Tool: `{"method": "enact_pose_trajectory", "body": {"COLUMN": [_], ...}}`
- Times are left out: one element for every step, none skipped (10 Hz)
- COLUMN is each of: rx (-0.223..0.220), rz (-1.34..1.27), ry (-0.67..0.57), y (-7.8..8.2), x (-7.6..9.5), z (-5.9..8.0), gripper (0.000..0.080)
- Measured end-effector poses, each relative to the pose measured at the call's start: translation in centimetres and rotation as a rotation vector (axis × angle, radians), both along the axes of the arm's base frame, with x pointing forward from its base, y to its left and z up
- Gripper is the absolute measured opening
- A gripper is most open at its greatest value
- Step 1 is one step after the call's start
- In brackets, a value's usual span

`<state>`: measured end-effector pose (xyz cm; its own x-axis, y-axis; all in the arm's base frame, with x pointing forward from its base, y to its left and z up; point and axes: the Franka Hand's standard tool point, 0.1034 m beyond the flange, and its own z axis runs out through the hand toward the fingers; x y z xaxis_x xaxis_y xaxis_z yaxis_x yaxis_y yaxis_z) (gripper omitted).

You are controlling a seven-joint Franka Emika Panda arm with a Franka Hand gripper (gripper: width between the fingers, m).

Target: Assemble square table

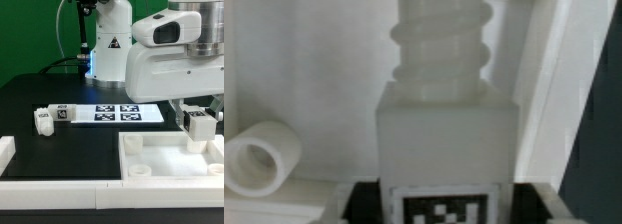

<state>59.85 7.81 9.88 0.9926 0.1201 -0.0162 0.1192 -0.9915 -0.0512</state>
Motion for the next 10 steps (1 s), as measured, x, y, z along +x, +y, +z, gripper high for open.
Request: {"method": "enact_pose_trajectory", "body": {"rx": [-0.001,0.000,0.004,0.003,0.003,0.003,0.000,-0.005,-0.012,-0.014], "rz": [-0.021,-0.030,-0.020,-0.020,-0.021,-0.021,-0.024,-0.032,-0.040,-0.043], "ry": [0.006,0.013,-0.002,-0.001,0.001,0.000,-0.016,-0.010,-0.006,-0.005], "y": [-0.9,-1.3,-0.7,-0.7,-0.8,-0.8,-1.0,-1.6,-2.2,-2.1], "x": [-1.5,-2.0,-1.1,-1.1,-1.2,-1.4,-2.7,-5.5,-8.0,-8.8], "z": [0.3,0.3,0.7,0.6,0.5,0.4,0.0,-0.8,-2.2,-3.0], "gripper": [0.0282,0.0282,0.0282,0.0282,0.0282,0.0282,0.0282,0.0282,0.0282,0.0282]}}
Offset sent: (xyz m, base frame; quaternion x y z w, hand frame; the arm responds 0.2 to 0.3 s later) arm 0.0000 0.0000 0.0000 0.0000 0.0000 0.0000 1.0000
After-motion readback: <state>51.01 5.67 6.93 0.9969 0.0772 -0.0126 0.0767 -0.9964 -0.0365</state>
